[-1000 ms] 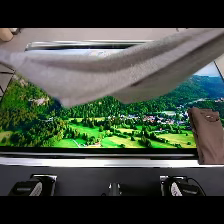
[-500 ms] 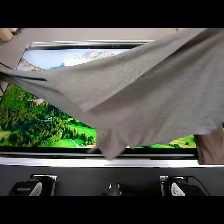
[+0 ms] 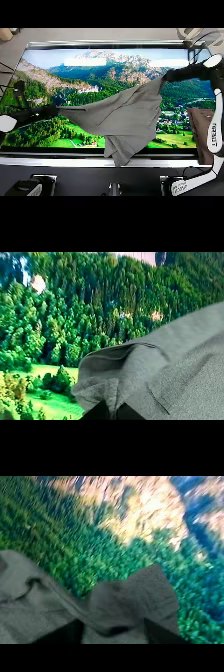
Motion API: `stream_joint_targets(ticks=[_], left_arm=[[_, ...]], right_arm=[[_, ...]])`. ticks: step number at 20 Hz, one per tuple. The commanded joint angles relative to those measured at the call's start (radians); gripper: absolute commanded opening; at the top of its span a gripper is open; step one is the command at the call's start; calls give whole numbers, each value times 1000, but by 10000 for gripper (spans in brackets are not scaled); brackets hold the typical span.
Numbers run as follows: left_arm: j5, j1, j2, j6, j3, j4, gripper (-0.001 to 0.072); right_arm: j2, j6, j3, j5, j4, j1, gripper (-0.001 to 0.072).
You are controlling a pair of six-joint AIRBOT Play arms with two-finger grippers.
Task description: Fold the shirts.
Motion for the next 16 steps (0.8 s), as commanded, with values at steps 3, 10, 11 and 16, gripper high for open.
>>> stream_joint_targets(ticks=[3, 10, 11, 16], left_arm=[[54, -25, -29, 66, -24, -6, 28], [46, -21, -29, 70, -23, -6, 28], [46, -21, -29, 70, -23, -6, 29], [46, -29, -29, 69, -23, -18, 29]], right_arm=[[-21, -66, 7, 379, -6, -38, 675], [552, 5, -879, 163, -166, 119, 668], [614, 8, -1034, 140, -100, 129, 669], [725, -6, -1407, -2, 172, 129, 667]])
